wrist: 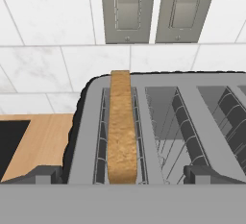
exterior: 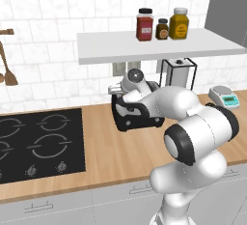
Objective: Start the toaster. Once the lever pops up, take the bread to the plate on the dining counter.
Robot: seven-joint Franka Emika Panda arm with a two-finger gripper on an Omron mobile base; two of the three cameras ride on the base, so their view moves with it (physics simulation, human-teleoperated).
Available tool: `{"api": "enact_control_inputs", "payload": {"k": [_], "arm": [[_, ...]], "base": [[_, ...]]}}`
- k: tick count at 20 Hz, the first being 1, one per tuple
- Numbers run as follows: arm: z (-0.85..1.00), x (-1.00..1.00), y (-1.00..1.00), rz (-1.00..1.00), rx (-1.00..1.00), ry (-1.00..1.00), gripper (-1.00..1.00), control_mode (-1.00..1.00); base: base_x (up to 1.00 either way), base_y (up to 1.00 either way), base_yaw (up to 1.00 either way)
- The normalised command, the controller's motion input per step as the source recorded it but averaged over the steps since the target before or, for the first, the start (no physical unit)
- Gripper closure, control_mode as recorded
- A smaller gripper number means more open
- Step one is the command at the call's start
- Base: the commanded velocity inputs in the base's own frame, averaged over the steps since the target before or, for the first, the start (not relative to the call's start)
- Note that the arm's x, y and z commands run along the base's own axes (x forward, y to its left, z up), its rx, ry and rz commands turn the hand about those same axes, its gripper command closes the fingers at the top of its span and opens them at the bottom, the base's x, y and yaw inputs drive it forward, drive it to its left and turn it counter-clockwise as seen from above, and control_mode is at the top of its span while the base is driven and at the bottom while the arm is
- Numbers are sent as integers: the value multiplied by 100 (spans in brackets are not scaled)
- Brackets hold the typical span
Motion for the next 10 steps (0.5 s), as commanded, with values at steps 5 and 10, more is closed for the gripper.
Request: {"api": "enact_control_inputs", "payload": {"k": [5, 10], "arm": [[0, 0, 0, 0, 0, 0, -100, -100], [0, 0, 0, 0, 0, 0, -100, -100]], "base": [[0, 0, 0], [0, 0, 0]]}}
